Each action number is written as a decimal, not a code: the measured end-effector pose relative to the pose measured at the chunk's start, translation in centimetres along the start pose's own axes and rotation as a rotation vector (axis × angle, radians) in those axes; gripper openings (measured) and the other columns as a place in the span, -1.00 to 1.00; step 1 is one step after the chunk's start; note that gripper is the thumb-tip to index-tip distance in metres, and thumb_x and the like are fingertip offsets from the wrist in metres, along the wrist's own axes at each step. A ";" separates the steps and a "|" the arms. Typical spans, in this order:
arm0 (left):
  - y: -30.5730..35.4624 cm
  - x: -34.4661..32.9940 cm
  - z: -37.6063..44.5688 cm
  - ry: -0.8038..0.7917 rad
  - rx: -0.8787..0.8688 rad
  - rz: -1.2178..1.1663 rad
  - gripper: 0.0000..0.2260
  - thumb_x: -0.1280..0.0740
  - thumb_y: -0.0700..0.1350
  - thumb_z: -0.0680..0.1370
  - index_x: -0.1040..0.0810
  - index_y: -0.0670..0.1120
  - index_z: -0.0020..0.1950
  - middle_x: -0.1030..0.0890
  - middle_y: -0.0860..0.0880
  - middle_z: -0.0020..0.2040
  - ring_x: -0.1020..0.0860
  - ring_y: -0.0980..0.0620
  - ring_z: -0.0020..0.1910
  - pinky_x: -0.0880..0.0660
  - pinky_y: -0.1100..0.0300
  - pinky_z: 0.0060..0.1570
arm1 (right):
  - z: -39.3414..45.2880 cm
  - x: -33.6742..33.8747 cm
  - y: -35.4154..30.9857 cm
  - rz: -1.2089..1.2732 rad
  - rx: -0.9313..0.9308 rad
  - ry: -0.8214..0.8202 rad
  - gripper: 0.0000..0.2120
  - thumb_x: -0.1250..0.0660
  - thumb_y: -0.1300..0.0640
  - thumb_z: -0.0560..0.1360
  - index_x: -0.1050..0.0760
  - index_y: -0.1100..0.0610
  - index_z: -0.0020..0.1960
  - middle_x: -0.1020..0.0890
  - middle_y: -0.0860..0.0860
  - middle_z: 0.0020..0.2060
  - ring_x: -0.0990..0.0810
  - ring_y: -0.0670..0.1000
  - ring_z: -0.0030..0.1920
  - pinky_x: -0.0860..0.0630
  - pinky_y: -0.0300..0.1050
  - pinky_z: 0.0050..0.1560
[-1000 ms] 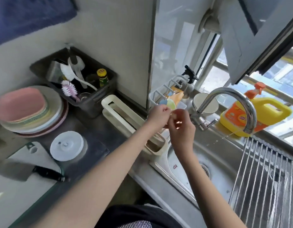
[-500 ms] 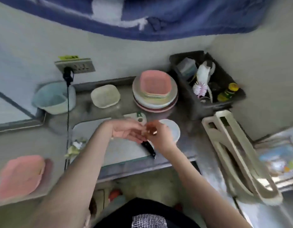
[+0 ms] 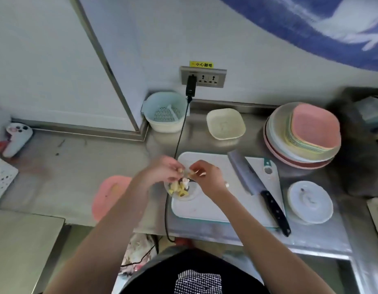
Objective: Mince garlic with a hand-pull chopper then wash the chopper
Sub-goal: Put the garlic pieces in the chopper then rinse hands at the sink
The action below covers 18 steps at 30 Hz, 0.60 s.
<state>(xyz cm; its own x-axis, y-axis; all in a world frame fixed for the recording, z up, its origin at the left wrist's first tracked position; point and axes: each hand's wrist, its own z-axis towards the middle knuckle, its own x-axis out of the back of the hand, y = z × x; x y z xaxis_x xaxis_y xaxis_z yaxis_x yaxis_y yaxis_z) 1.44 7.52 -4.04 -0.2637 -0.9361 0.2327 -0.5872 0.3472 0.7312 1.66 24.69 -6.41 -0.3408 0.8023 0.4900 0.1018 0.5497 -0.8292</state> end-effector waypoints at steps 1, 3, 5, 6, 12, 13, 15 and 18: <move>0.1 0.0 -0.1 -0.031 -0.016 0.098 -0.64 -0.42 -0.38 0.45 -0.55 -0.14 0.21 -0.59 -0.07 -0.08 -0.60 0.11 -0.29 -0.57 0.28 -0.32 | 0.2 -0.3 0.2 -0.070 0.013 -0.034 -0.74 -0.44 0.29 0.41 -0.60 0.11 0.08 -0.59 -0.05 -0.04 -0.54 -0.06 -0.07 -0.47 -0.17 -0.02; 0.4 0.1 -0.1 -0.077 0.000 0.164 -0.46 -0.40 -0.41 0.44 -0.45 -0.04 0.35 -0.53 -0.01 0.14 -0.60 -0.01 -0.08 -0.59 0.22 -0.40 | 0.5 0.0 0.9 -0.072 0.023 0.022 -0.64 -0.42 0.29 0.44 -0.56 0.07 0.20 -0.52 -0.08 0.17 -0.49 -0.07 0.14 -0.43 -0.24 0.02; 0.5 0.2 0.2 -0.058 -0.013 0.151 -0.41 -0.35 -0.45 0.44 -0.39 -0.09 0.42 -0.49 -0.04 0.30 -0.62 -0.13 0.00 -0.59 0.15 -0.45 | 0.2 1.6 1.7 0.016 -0.052 0.227 -0.70 -0.35 0.32 0.49 -0.56 0.07 0.18 -0.54 -0.07 0.12 -0.51 -0.06 0.08 -0.37 -0.36 -0.14; 0.4 0.2 0.5 -0.024 -0.036 0.153 -0.43 -0.35 -0.44 0.45 -0.40 -0.10 0.41 -0.49 -0.05 0.31 -0.64 -0.13 -0.02 -0.59 0.15 -0.46 | 0.1 2.7 2.7 0.027 -0.121 0.333 -0.73 -0.30 0.33 0.51 -0.57 0.09 0.14 -0.58 -0.01 0.06 -0.53 -0.04 -0.01 -0.36 -0.36 -0.23; 1.0 -3.2 2.3 0.228 -0.354 0.315 -0.74 -0.31 -0.33 0.45 -0.62 -0.06 0.04 -0.61 0.07 -0.12 -0.63 0.03 -0.21 -0.60 0.17 -0.26 | -0.3 6.0 8.0 -0.137 -0.412 0.215 -0.78 -0.37 0.16 0.49 -0.46 0.13 0.11 -0.57 0.14 -0.20 -0.54 0.15 -0.20 -0.51 0.02 -0.18; 1.0 -4.5 2.9 0.249 -0.411 0.362 -0.76 -0.29 -0.31 0.44 -0.64 -0.07 0.01 -0.63 0.06 -0.13 -0.63 0.06 -0.17 -0.59 0.14 -0.13 | -0.4 5.6 8.0 -0.119 -0.407 0.156 -0.77 -0.41 0.17 0.47 -0.44 0.11 0.07 -0.52 0.08 -0.28 -0.51 0.12 -0.25 -0.51 -0.04 -0.27; 1.2 -6.6 4.3 0.248 -0.468 0.438 -0.74 -0.26 -0.30 0.46 -0.65 -0.09 0.04 -0.67 -0.01 -0.06 -0.62 0.04 -0.05 -0.54 0.11 0.02 | -0.1 4.5 8.0 -0.153 -0.342 0.100 -0.73 -0.46 0.23 0.41 -0.44 0.09 0.03 -0.44 0.00 -0.35 -0.45 0.07 -0.29 -0.35 -0.29 -0.44; 1.8 -8.4 6.4 0.193 -0.484 0.774 -0.72 -0.26 -0.26 0.50 -0.59 -0.07 0.16 -0.61 -0.04 0.13 -0.52 -0.04 0.17 -0.40 0.13 0.15 | 0.8 3.6 7.9 -0.434 -0.201 -0.007 -0.80 -0.42 0.20 0.41 -0.42 0.09 -0.07 -0.42 0.02 -0.22 -0.40 0.04 -0.24 -0.20 -0.24 -0.41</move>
<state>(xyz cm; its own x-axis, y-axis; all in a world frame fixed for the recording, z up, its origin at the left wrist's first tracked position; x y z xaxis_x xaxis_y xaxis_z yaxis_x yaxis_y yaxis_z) -2.30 16.36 -8.72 -0.2908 -0.4618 0.8379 0.0935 0.8579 0.5053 0.53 31.72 -11.40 -0.3984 0.4876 0.7769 0.1272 0.8682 -0.4797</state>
